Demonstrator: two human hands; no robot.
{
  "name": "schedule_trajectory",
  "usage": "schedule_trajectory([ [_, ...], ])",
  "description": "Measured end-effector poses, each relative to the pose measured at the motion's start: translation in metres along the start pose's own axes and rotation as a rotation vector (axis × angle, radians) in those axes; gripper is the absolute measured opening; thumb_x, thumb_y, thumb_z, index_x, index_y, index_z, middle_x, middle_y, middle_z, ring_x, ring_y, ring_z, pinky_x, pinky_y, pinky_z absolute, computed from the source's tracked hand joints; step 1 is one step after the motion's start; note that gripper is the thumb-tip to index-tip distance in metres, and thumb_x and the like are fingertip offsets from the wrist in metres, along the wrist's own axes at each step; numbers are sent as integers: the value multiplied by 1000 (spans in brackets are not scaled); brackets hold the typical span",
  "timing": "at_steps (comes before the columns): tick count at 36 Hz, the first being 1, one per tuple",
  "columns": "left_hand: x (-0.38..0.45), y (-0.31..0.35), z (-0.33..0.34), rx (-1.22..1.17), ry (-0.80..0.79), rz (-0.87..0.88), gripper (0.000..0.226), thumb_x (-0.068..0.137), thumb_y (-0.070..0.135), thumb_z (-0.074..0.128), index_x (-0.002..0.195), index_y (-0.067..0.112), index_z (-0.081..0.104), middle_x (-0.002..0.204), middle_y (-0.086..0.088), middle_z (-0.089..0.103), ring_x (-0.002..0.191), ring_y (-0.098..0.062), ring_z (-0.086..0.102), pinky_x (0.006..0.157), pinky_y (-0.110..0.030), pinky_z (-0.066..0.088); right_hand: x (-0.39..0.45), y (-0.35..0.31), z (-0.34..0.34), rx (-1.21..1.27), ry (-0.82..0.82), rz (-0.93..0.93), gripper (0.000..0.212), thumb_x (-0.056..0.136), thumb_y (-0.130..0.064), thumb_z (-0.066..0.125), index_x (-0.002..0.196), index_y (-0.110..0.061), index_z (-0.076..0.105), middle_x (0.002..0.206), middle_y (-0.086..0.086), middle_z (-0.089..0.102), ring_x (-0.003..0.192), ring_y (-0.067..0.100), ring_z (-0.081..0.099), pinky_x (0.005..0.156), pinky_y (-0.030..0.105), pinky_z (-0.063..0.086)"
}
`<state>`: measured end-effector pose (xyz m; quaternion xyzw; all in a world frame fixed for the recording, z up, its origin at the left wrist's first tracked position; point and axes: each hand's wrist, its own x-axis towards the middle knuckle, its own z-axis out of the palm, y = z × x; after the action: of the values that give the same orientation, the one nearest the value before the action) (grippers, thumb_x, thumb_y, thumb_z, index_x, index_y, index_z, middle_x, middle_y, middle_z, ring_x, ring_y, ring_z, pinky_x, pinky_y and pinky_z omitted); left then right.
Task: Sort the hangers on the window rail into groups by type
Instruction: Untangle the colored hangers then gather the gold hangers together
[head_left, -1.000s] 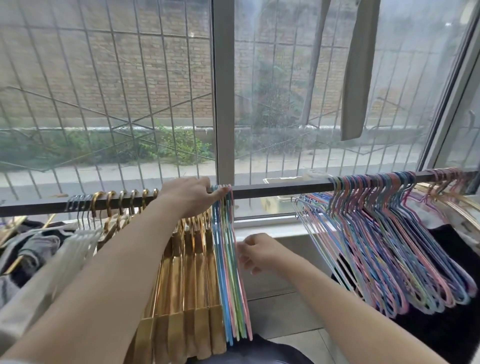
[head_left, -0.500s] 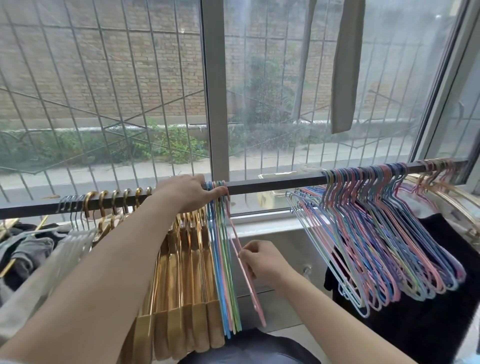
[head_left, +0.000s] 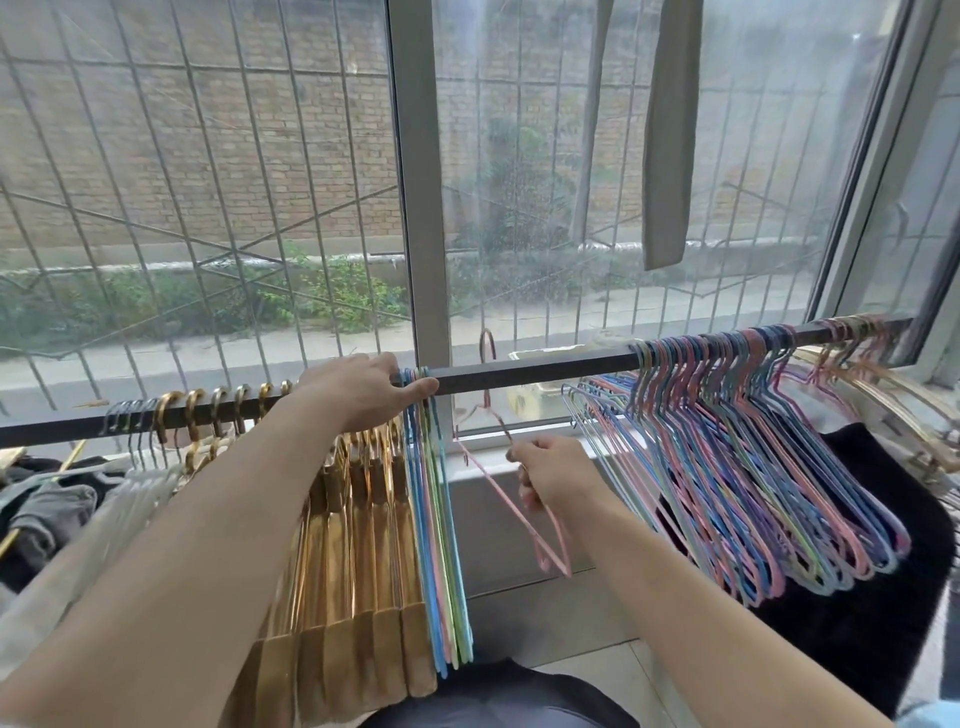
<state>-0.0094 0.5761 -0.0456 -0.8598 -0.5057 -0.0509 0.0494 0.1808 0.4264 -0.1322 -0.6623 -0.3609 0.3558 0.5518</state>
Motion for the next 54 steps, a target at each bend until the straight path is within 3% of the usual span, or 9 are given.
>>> schedule_trajectory([
  [14, -9, 8, -11, -13, -83, -32, 98, 84, 92, 18, 152, 24, 39, 147, -8, 56, 126, -29, 56, 100, -44, 49, -12, 21, -37, 9, 28, 38, 22, 103, -17, 59, 94, 1, 67, 61, 4, 50, 40, 11, 37, 46, 28, 35],
  [18, -8, 11, -14, 32, -72, -47, 95, 88, 88, 21, 162, 28, 21, 167, -10, 27, 151, -35, 31, 120, -56, 31, -5, -5, -47, 5, 43, 92, 16, 101, -13, 61, 96, 1, 68, 61, 3, 53, 36, 9, 40, 37, 20, 37],
  [21, -20, 27, -22, 2, 149, 100, 72, 103, 58, 44, 163, 28, 18, 170, -10, 14, 156, -34, 17, 125, -53, 19, 7, -19, -56, -20, 36, 151, 18, 99, -13, 65, 88, 0, 68, 63, 3, 56, 40, 8, 41, 42, 21, 40],
  [25, -58, 74, -31, -535, 383, 206, 44, 105, 20, 51, 149, 16, 49, 146, -9, 52, 132, -22, 52, 109, -37, 43, 20, -13, -60, -2, 16, 181, 14, 96, -11, 67, 93, 3, 68, 62, 3, 55, 42, 9, 40, 44, 25, 39],
  [29, -116, 116, -22, -886, 265, 283, 25, 106, 12, 49, 119, 14, 71, 96, -2, 72, 60, 3, 57, 56, -18, 48, 20, 17, -64, -97, 24, 212, 15, 95, -13, 69, 85, -2, 64, 52, 2, 50, 38, 12, 39, 43, 27, 38],
  [33, -173, 146, 37, -956, 192, 426, 27, 101, 7, 52, 104, 20, 76, 95, 7, 72, 74, 3, 59, 67, -11, 42, 5, 63, -67, -222, 27, 223, 12, 84, -13, 67, 80, -2, 67, 64, 17, 59, 49, 20, 49, 58, 31, 44],
  [40, -225, 151, 237, -958, -411, 67, 28, 98, 14, 49, 92, 32, 69, 85, 9, 69, 71, -6, 62, 65, -24, 54, -58, 171, -65, -487, -151, 353, 18, 89, -16, 69, 78, -3, 69, 63, 13, 52, 48, 21, 44, 49, 27, 35],
  [49, -265, 89, 350, -989, -500, -330, 86, 97, 24, 71, 163, 22, 17, 146, -5, 36, 113, -24, 61, 106, -35, 44, -133, 263, -84, -867, -516, 377, 8, 84, -26, 71, 77, -21, 72, 69, -2, 68, 60, 18, 63, 60, 32, 54],
  [54, -272, 82, 360, -929, -611, -191, 33, 104, 22, 54, 129, 44, 51, 113, -1, 63, 91, -16, 62, 94, -35, 50, -137, 277, -78, -1091, -616, 182, 9, 91, -32, 70, 93, -29, 78, 87, -10, 73, 82, 12, 66, 78, 31, 57],
])
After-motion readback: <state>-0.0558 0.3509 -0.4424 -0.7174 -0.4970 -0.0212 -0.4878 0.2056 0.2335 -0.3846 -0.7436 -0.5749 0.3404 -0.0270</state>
